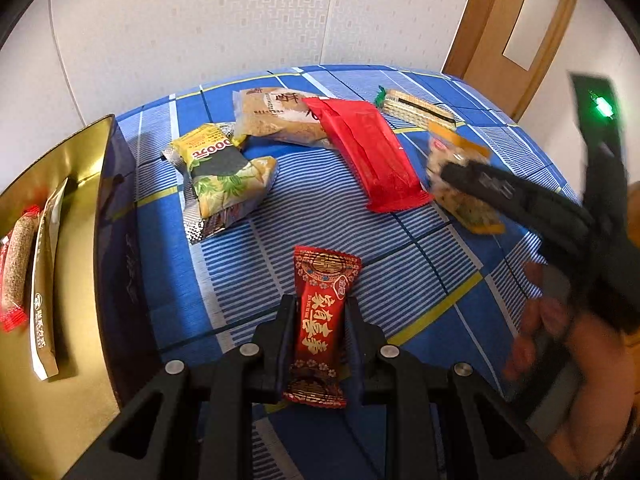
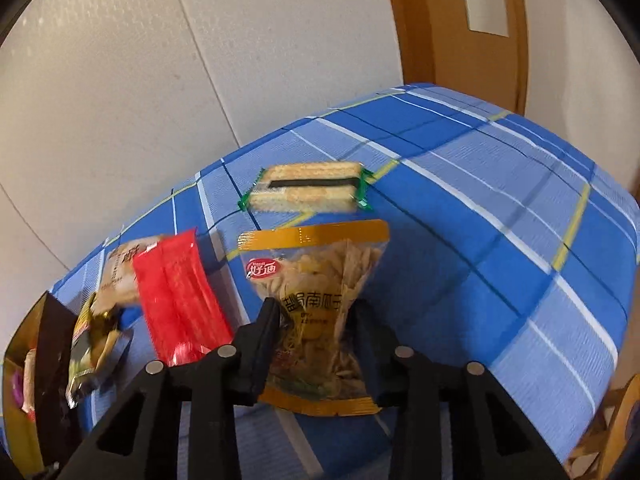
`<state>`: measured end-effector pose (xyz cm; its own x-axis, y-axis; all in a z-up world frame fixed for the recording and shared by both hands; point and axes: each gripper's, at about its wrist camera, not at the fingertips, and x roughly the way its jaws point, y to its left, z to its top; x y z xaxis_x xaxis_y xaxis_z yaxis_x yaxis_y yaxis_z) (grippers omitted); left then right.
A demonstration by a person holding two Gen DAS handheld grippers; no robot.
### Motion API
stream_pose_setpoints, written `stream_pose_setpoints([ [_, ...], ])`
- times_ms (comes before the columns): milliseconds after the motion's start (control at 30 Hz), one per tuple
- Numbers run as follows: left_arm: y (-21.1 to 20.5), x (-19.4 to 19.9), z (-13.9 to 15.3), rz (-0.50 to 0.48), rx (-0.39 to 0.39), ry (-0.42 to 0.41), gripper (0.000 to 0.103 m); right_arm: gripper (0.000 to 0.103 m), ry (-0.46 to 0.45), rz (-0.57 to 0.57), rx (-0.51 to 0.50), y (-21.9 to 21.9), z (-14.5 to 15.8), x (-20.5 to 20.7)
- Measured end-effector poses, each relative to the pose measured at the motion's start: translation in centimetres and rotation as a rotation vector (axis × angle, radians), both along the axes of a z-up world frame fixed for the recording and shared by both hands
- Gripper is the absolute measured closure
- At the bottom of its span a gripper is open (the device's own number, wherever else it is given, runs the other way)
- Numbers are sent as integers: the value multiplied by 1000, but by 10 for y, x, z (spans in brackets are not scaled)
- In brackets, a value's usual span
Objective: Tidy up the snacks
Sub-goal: 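Grasp the clear peanut bag with orange top with the right gripper, then carry the small red candy packet into the gold tray and open the left gripper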
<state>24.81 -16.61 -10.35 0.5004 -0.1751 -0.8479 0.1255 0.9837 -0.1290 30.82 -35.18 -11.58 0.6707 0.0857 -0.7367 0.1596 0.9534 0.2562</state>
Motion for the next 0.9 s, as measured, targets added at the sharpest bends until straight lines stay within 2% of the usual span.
stream_pose_setpoints([
  [267, 0, 0, 1, -8, 1, 2, 79, 70, -18, -57, 129, -10, -1, -64],
  [433, 2, 0, 1, -24, -10, 9, 79, 70, -7, -42, 89, 3, -1, -89],
  [667, 6, -4, 5, -54, -70, 8, 81, 70, -31, -45, 180, -9, -4, -95],
  [900, 15, -15, 15, -40, -99, -36, 81, 70, -31, -38, 157, -5, -3, -92],
])
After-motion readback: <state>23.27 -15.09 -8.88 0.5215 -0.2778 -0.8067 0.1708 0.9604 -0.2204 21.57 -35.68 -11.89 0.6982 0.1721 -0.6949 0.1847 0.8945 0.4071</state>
